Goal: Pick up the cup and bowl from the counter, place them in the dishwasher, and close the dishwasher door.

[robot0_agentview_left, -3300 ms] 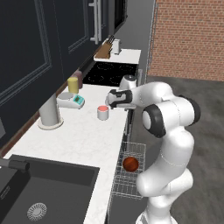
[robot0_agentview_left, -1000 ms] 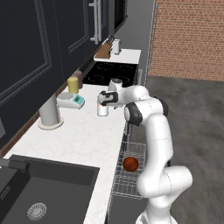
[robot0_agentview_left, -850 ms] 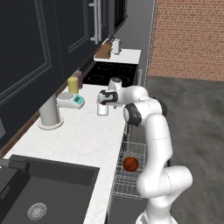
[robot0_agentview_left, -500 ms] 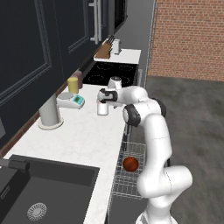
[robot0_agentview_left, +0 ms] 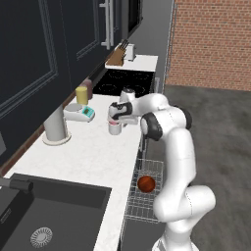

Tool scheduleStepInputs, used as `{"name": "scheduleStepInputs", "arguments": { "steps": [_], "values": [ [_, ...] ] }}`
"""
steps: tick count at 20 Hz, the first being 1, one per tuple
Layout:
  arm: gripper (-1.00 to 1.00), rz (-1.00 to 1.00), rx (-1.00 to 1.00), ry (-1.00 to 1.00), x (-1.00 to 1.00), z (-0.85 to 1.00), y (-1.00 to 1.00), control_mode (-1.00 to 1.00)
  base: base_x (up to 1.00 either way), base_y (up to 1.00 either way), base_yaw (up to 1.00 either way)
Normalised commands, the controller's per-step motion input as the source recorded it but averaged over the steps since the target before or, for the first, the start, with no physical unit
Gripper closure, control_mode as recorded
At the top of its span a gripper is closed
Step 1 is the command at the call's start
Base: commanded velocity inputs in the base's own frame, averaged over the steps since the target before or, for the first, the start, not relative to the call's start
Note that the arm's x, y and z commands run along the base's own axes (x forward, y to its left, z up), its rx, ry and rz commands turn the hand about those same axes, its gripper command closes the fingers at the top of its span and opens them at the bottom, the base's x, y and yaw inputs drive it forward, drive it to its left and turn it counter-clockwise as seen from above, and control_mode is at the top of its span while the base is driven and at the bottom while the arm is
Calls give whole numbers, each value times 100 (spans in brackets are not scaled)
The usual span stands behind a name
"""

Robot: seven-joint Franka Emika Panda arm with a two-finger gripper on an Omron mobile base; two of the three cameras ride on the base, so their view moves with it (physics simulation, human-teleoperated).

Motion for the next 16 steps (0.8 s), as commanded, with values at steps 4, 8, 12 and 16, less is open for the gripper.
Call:
{"name": "scheduleStepInputs", "arguments": {
  "steps": [4, 8, 12, 16],
  "values": [
    [100, -3, 0, 0, -55, -41, 1, -100, 0, 0, 0],
    [100, -3, 0, 0, -38, -24, 0, -100, 0, 0, 0],
    [100, -6, 0, -3, -62, 0, -12, -100, 0, 0, 0],
    [100, -7, 0, -8, -89, 0, -35, -100, 0, 0, 0]
  ]
}}
